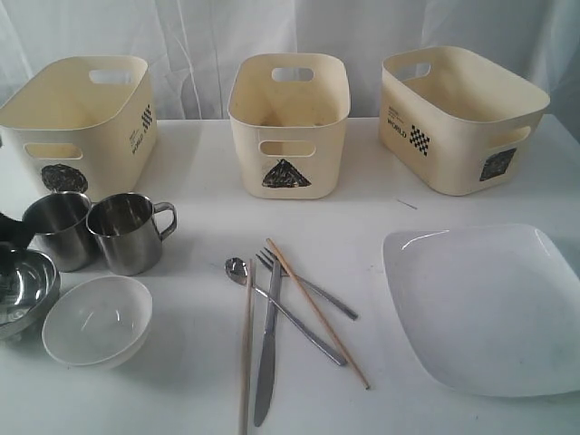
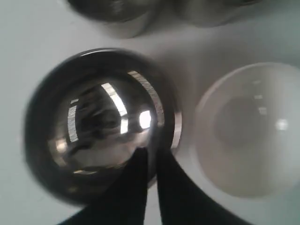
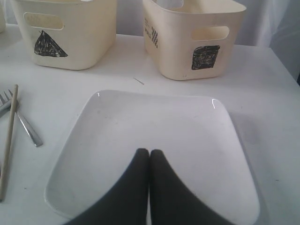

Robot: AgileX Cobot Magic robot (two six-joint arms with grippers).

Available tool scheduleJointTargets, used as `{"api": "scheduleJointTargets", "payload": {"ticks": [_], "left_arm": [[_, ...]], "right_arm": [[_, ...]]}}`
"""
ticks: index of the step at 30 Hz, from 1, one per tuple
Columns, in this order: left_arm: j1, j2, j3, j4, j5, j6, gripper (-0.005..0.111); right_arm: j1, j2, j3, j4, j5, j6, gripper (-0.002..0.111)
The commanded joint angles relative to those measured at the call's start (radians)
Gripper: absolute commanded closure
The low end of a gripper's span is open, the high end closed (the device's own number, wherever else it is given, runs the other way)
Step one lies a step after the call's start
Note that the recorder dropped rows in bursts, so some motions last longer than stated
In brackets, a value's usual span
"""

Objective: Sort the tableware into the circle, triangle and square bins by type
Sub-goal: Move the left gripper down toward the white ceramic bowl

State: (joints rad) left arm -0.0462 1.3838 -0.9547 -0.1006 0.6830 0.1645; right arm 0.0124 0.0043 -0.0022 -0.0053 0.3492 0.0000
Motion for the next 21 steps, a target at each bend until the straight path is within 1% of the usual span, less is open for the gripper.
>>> {"api": "scheduleJointTargets", "payload": {"ticks": [1,3,5,7,14,19,21], "left_arm": [[-0.006,0.018,0.001,-0.361,0.041,0.250,0.062],[-0.006,0.039,0.006,-0.451,0.059,0.284,0.040],[-0.006,0.061,0.019,-0.472,0.073,0.275,0.029],[-0.006,0.083,0.050,-0.474,0.073,0.243,0.029],[-0.006,0.121,0.155,-0.467,-0.004,0.218,0.042],[-0.006,0.123,0.159,-0.467,-0.010,0.216,0.042],[-0.006,0.123,0.159,-0.467,0.026,0.216,0.042]], "right_arm": [[-0.004,-0.004,0.002,-0.008,-0.001,0.000,0.108],[-0.004,-0.004,0.002,-0.008,-0.001,0.000,0.108],[-0.004,-0.004,0.002,-0.008,-0.001,0.000,0.108],[-0.004,-0.004,0.002,-0.008,-0.001,0.000,0.108],[-0.004,-0.004,0.002,-0.008,-0.001,0.000,0.108],[-0.004,-0.004,0.002,-0.008,-0.001,0.000,0.108],[-0.004,-0.004,0.002,-0.008,-0.001,0.000,0.108]]}}
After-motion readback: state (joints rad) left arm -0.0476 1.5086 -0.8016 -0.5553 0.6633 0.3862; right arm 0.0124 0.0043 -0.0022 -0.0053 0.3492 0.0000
